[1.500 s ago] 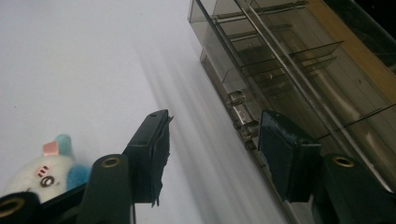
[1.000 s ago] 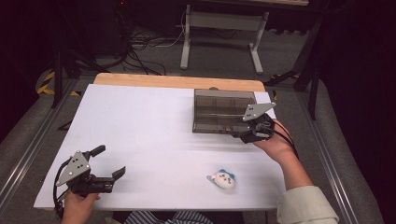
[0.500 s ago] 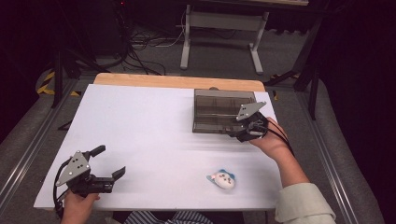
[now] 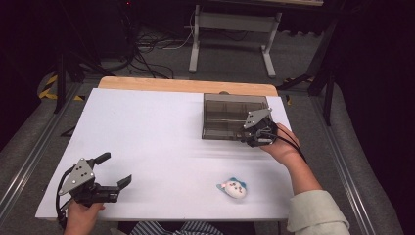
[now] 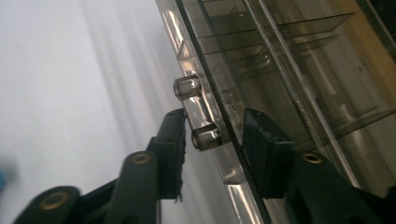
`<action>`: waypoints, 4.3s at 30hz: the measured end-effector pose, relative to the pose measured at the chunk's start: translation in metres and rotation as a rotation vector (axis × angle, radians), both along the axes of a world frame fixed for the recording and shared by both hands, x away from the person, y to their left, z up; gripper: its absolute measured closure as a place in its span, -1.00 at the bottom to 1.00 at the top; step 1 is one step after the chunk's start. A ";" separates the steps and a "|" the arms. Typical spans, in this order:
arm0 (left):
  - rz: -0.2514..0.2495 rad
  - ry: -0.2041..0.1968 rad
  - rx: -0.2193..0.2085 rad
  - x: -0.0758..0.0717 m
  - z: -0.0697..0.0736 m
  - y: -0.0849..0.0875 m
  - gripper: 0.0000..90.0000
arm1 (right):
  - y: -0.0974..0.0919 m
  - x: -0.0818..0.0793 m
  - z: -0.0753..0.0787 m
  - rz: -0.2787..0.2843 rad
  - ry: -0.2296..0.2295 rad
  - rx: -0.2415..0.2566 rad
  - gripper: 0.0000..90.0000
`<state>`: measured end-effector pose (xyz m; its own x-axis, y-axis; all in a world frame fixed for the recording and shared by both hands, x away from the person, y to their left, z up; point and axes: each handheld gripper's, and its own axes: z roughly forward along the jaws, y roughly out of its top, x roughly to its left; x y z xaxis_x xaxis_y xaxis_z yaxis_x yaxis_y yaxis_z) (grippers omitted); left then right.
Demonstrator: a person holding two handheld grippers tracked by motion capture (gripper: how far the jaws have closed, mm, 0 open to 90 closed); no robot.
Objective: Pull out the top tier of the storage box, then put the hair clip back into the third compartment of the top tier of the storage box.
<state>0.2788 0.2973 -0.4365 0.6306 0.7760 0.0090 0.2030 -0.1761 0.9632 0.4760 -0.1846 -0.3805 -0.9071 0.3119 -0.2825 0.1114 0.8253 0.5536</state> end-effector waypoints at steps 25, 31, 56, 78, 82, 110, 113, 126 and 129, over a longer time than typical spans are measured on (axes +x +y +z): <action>0.000 -0.005 0.005 0.000 0.000 0.001 -0.98 | -0.003 -0.026 0.011 0.055 0.024 -0.022 0.46; 0.000 0.000 0.000 0.000 0.000 0.000 -0.98 | -0.006 -0.033 0.012 0.064 0.027 -0.028 0.45; -0.001 0.002 0.001 0.001 0.000 0.000 -0.98 | -0.007 -0.046 0.004 0.077 0.030 -0.032 0.47; -0.021 -0.001 0.009 0.007 0.000 -0.004 -0.98 | -0.028 -0.080 0.017 -0.017 -0.024 0.250 -0.51; -0.020 0.001 0.000 0.006 0.000 -0.003 -0.98 | -0.029 -0.087 0.020 -0.047 -0.031 0.308 -0.66; -0.021 -0.004 -0.003 0.005 0.001 -0.005 -0.98 | -0.022 -0.127 -0.006 -0.130 -0.002 0.414 -0.88; -0.023 -0.009 0.008 0.006 0.001 -0.004 -0.98 | -0.021 -0.129 -0.008 -0.129 0.005 0.399 -0.87; -0.024 -0.008 0.007 0.006 0.001 -0.004 -0.98 | -0.013 -0.137 -0.027 -0.160 0.080 0.277 -0.73; -0.023 -0.010 0.006 0.006 0.001 -0.004 -0.98 | -0.010 -0.140 -0.031 -0.151 0.091 0.265 -0.71</action>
<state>0.2846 0.2930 -0.4352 0.6482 0.7612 0.0196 0.1895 -0.1862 0.9641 0.3360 -0.1942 -0.4112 -0.8627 0.4971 -0.0933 0.2804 0.6236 0.7297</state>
